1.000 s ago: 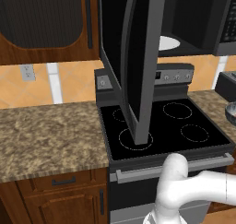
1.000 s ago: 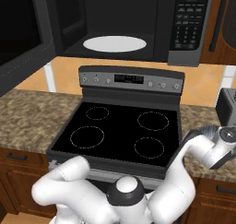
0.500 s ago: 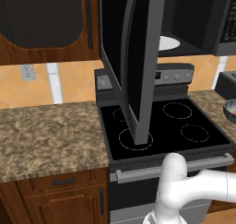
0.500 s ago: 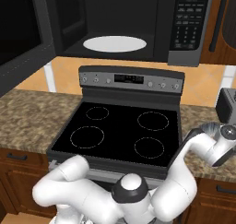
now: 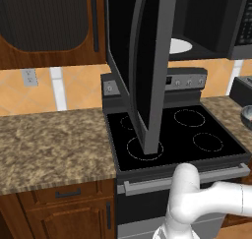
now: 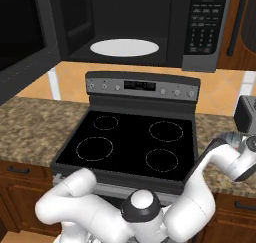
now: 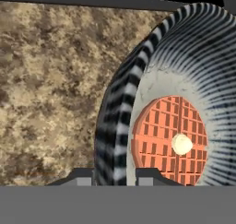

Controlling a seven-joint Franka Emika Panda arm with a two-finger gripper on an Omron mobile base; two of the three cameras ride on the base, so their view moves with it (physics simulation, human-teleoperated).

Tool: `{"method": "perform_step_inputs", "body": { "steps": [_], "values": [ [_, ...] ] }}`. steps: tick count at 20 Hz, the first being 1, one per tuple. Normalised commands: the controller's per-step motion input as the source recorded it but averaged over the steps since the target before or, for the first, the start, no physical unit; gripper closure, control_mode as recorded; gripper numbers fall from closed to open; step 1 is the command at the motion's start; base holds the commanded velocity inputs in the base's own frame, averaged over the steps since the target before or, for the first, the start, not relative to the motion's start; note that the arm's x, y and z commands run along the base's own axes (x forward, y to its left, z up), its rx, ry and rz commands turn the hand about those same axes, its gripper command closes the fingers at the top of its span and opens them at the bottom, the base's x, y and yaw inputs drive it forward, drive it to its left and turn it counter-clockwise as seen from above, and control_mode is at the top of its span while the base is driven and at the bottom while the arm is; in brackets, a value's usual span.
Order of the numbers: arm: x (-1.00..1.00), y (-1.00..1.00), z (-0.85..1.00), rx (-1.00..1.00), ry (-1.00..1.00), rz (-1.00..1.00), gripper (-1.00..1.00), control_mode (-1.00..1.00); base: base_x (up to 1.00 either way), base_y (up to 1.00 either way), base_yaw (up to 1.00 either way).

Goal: Open the microwave, place the bowl with waffle inside the microwave, then close the microwave door and turn it on.

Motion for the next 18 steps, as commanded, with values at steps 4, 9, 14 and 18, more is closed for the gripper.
{"method": "perform_step_inputs", "body": {
  "steps": [4, 9, 14, 18],
  "values": [
    [-1.0, 0.07, 0.27, -0.01, -0.1, 0.23, 1.0, -1.0, 0.0, 0.0, 0.0],
    [-0.98, 0.53, 0.33, -0.03, -0.01, 0.18, 1.0, -1.0, 0.0, 0.0, 0.0],
    [-0.45, 0.75, 0.5, -0.01, 0.0, 0.12, 1.0, -1.0, 0.0, 0.0, 0.0],
    [-0.03, 0.7, 0.67, 0.0, 0.0, 0.09, 1.0, -1.0, 0.0, 0.0, 0.0]
  ]
}}
